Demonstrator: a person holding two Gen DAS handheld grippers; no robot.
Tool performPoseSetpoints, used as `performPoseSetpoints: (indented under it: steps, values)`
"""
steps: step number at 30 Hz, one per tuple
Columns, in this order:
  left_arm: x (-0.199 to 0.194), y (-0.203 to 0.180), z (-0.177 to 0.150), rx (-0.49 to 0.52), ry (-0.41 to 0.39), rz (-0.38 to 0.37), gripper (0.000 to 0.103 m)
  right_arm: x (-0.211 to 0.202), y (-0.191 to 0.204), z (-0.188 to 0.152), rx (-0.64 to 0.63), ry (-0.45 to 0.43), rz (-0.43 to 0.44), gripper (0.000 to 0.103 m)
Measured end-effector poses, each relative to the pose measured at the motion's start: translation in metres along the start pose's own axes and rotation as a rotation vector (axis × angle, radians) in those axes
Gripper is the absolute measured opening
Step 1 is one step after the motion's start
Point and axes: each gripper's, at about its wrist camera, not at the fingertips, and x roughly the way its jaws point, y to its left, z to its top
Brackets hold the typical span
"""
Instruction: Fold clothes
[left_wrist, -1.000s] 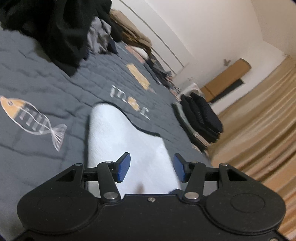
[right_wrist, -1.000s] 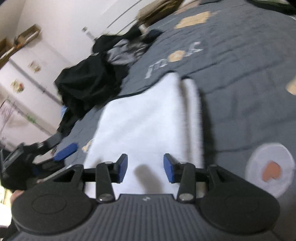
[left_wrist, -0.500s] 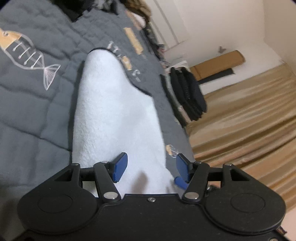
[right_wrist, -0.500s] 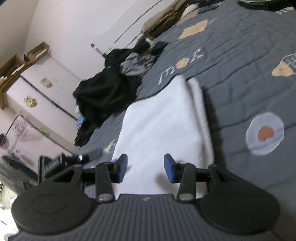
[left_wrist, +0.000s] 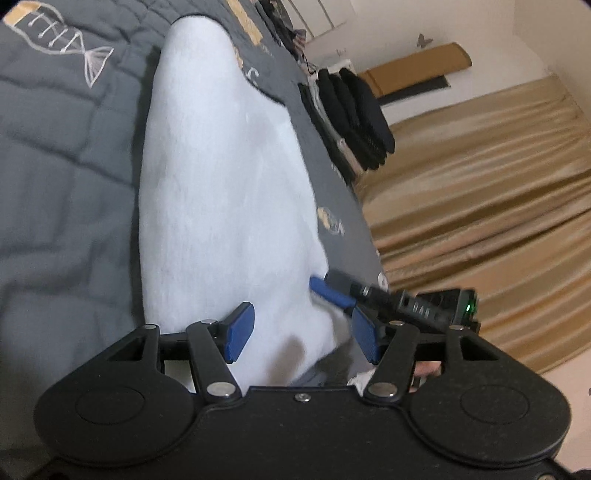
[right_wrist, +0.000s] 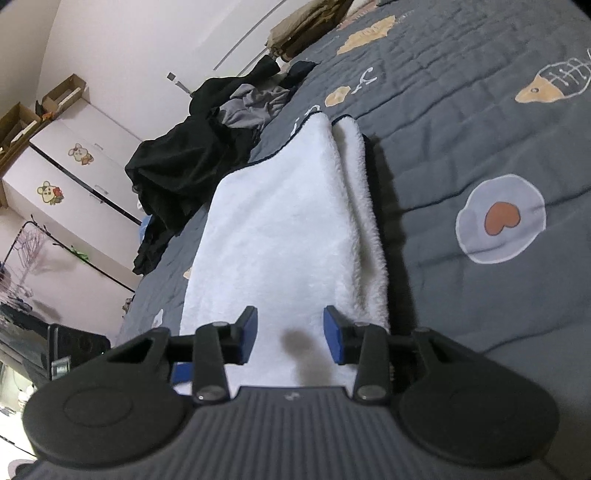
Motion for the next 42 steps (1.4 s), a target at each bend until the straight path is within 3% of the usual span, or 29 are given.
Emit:
performPoseSetpoints:
  steps: [12, 15, 19, 21, 24, 27, 30, 37, 39, 42]
  values:
    - [-0.006, -0.012, -0.014, 0.039, -0.040, 0.054, 0.059, -0.006, 0.011, -0.001, -0.049, -0.041, -0.025, 0.040]
    - [-0.019, -0.030, -0.016, 0.094, -0.077, 0.037, 0.070, -0.021, 0.026, -0.004, -0.083, -0.058, 0.012, 0.042]
    - [-0.019, -0.036, -0.021, 0.109, -0.084, 0.052, 0.070, -0.030, 0.041, -0.014, -0.111, -0.031, 0.053, 0.042]
    - [-0.016, -0.027, -0.024, 0.086, -0.073, 0.095, 0.070, -0.025, 0.038, -0.020, -0.100, -0.010, 0.027, 0.042]
    - [-0.022, -0.026, -0.028, 0.060, -0.122, 0.115, 0.070, -0.015, 0.030, -0.025, -0.103, 0.013, -0.070, 0.042]
    - [-0.032, -0.042, -0.035, 0.104, -0.196, 0.154, 0.071, -0.028, 0.037, -0.021, -0.106, -0.042, -0.068, 0.042]
    - [-0.037, -0.067, -0.048, 0.222, -0.240, 0.282, 0.071, -0.043, 0.053, -0.027, -0.166, -0.114, -0.079, 0.043]
    - [-0.033, -0.107, -0.093, 0.544, -0.280, 0.612, 0.071, -0.045, 0.078, -0.056, -0.297, -0.103, -0.154, 0.044]
    - [-0.031, -0.111, -0.104, 0.612, -0.284, 0.679, 0.071, -0.043, 0.084, -0.063, -0.317, -0.093, -0.167, 0.044]
    - [-0.027, -0.105, -0.107, 0.604, -0.267, 0.717, 0.071, -0.044, 0.088, -0.074, -0.325, -0.094, -0.188, 0.044]
